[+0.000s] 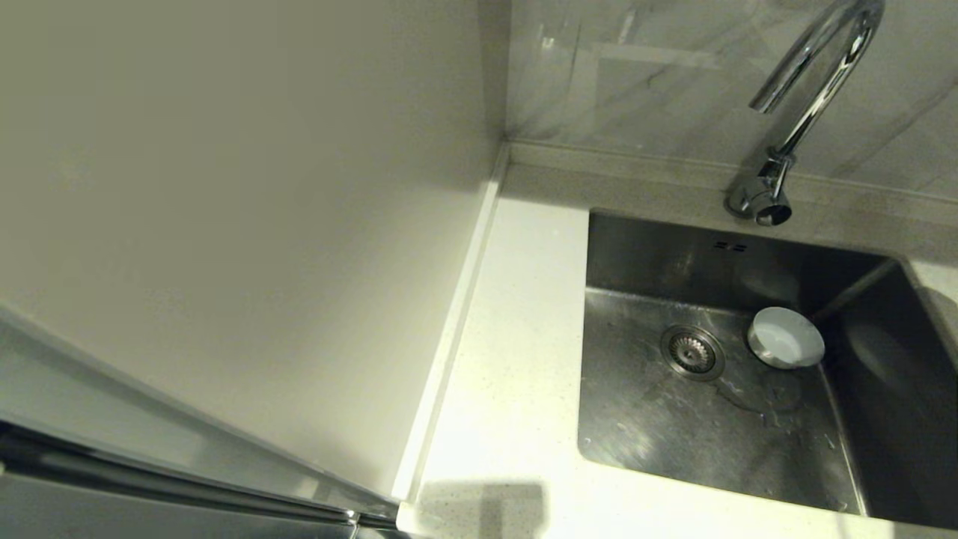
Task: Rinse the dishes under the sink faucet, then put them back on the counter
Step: Put a bowl into the sink
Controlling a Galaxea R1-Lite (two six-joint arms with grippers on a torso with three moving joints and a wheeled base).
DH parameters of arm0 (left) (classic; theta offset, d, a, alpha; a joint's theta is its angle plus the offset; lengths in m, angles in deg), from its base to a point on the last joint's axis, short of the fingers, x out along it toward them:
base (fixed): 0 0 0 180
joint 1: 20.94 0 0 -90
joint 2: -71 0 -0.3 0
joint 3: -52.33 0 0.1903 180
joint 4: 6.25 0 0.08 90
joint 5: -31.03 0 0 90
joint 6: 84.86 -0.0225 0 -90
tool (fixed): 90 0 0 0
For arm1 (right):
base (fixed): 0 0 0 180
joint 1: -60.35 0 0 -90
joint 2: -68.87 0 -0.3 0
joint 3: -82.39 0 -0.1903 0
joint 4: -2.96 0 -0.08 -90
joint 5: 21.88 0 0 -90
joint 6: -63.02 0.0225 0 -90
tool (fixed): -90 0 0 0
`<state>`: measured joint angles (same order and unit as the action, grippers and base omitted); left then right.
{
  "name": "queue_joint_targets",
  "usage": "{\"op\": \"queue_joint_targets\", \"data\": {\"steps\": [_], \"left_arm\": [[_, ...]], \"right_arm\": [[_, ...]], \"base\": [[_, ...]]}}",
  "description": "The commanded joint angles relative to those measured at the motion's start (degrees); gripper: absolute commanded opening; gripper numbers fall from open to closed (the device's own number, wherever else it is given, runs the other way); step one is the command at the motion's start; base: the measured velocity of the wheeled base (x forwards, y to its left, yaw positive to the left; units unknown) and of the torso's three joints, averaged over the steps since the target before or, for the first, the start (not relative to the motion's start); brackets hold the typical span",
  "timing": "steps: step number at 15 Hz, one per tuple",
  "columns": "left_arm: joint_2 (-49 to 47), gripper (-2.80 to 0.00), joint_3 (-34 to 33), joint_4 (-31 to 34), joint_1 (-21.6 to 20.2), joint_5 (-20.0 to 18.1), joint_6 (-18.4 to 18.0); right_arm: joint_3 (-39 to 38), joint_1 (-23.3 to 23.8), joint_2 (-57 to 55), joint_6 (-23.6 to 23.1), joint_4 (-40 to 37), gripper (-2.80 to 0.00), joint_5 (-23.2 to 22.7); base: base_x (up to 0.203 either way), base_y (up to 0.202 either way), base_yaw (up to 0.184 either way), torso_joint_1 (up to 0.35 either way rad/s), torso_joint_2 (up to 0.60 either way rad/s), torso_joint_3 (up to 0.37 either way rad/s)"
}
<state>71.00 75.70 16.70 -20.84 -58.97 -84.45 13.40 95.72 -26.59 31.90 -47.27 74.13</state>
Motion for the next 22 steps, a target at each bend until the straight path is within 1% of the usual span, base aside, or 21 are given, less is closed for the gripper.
{"op": "queue_joint_targets", "data": {"steps": [1,2,4,6,7,9,11,13,15,19,22], "left_arm": [[0.0,-2.80,-0.2,0.0,0.0,0.0,0.0],[0.0,-2.80,-0.2,0.0,0.0,0.0,0.0],[0.0,-2.80,-0.2,0.0,0.0,0.0,0.0],[0.0,-2.80,-0.2,0.0,0.0,0.0,0.0],[0.0,-2.80,-0.2,0.0,0.0,0.0,0.0],[0.0,-2.80,-0.2,0.0,0.0,0.0,0.0],[0.0,-2.80,-0.2,0.0,0.0,0.0,0.0],[0.0,-2.80,-0.2,0.0,0.0,0.0,0.0],[0.0,-2.80,-0.2,0.0,0.0,0.0,0.0],[0.0,-2.80,-0.2,0.0,0.0,0.0,0.0],[0.0,-2.80,-0.2,0.0,0.0,0.0,0.0]], "right_arm": [[3.9,1.5,3.4,-0.2,-9.4,0.00,1.3],[4.7,2.4,3.8,-0.2,-12.6,0.00,1.9],[5.5,2.8,4.4,-0.3,-17.8,0.00,4.9],[6.1,2.8,3.9,-0.3,-23.6,0.00,5.5],[6.4,2.8,2.7,-0.2,-24.8,0.00,5.6],[6.4,2.8,0.2,0.0,-25.3,0.00,5.5],[6.6,2.8,-2.3,1.5,-25.3,0.00,5.1],[6.5,2.8,-4.7,2.4,-25.2,0.00,2.3],[6.7,2.9,-7.0,3.3,-24.9,0.00,1.1],[9.1,2.8,-11.1,4.0,-24.7,0.00,0.8],[9.2,2.9,-12.7,4.0,-23.6,0.00,0.6]], "base": [[0.000,0.000,0.000,0.000,0.00,0.000],[0.000,0.000,0.000,0.000,0.00,0.000],[0.000,0.000,0.000,0.000,0.00,0.000],[0.000,0.000,0.000,0.000,0.00,0.000],[0.000,0.000,0.000,0.000,0.00,0.000],[0.000,0.000,0.000,0.000,0.00,0.000],[0.000,0.000,0.000,0.000,0.00,0.000],[0.000,0.000,0.000,0.000,0.00,0.000],[0.000,0.000,0.000,0.000,0.00,0.000],[0.000,0.000,0.000,0.000,0.00,0.000],[0.000,0.000,0.000,0.000,0.00,0.000]]}}
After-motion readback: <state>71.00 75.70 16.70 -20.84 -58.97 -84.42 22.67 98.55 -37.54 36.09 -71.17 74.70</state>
